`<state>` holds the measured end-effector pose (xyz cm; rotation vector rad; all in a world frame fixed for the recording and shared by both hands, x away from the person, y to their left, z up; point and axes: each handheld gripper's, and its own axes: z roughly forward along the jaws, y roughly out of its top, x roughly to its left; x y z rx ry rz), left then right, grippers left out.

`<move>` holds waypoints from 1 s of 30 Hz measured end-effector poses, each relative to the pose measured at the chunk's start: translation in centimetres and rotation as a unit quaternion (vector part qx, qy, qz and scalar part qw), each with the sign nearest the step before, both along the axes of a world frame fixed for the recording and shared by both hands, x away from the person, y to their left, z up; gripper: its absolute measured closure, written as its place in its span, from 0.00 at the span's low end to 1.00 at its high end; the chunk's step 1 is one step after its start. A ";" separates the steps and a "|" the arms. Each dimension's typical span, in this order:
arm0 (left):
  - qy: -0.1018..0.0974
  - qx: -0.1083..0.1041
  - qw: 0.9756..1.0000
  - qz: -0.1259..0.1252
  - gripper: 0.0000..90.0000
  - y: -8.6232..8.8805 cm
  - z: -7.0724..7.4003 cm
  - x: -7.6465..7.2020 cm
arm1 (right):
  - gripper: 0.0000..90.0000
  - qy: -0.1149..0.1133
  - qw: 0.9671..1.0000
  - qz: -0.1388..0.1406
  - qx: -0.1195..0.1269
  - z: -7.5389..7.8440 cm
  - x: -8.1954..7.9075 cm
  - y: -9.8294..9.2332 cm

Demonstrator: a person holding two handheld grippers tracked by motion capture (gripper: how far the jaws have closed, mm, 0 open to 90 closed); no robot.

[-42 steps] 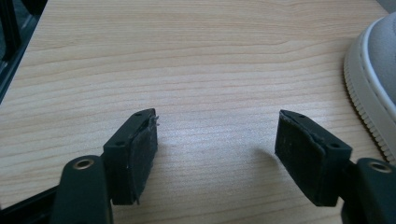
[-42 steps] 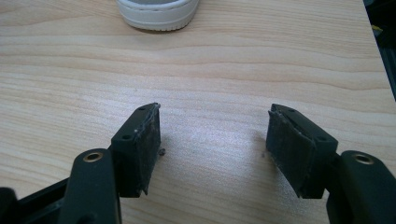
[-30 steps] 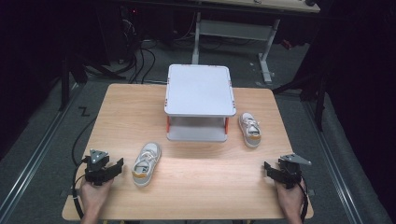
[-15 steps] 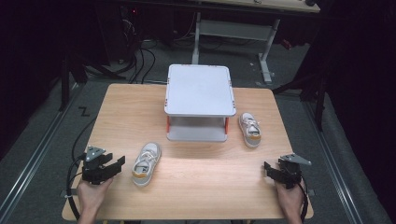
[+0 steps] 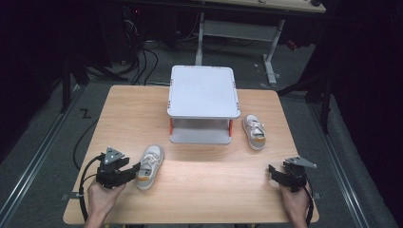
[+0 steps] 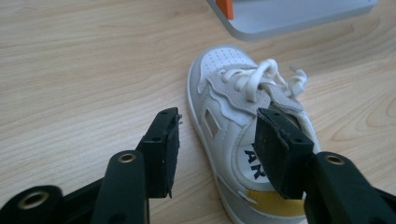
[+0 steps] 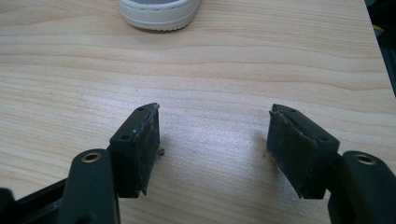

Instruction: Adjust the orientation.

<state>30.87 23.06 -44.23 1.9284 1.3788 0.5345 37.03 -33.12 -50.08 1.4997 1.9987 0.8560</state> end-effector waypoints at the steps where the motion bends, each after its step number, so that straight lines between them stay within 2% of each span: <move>1: 0.003 0.003 1.000 -0.001 0.58 -0.1 -0.1 0.1 | 0.38 0.000 1.000 0.000 0.000 0.0 0.0 0.0; 5: 0.015 0.016 1.000 -0.004 0.61 -0.5 -0.7 0.4 | 0.38 0.000 1.000 0.001 0.000 0.0 0.0 0.0; 11: 0.019 0.014 1.000 -0.012 0.67 -0.6 -0.9 0.4 | 0.38 0.000 1.000 0.001 0.001 0.0 0.0 0.0; 15: 0.022 0.035 0.999 -0.021 0.68 -1.0 -0.6 0.5 | 0.38 0.000 1.000 0.002 0.000 0.0 0.0 0.0; 20: 0.025 0.026 0.999 -0.017 0.62 -0.8 -0.8 0.7 | 0.38 0.000 1.000 0.002 0.000 0.0 0.0 0.0; 24: 0.028 0.025 0.999 -0.017 0.66 -1.1 -1.0 0.9 | 0.38 0.000 1.000 0.002 0.000 0.0 0.0 0.0; 26: 0.035 0.025 0.999 -0.019 0.73 -1.4 -1.3 1.2 | 0.38 0.000 1.000 0.002 0.000 0.0 0.0 0.0; 27: 0.033 0.034 0.999 -0.017 0.74 -1.5 -1.4 1.4 | 0.38 0.000 1.000 0.002 0.000 0.0 0.0 0.0; 30: 0.025 0.032 0.999 -0.010 0.76 -1.5 -1.5 1.1 | 0.37 0.000 1.000 0.002 0.000 0.0 0.0 0.0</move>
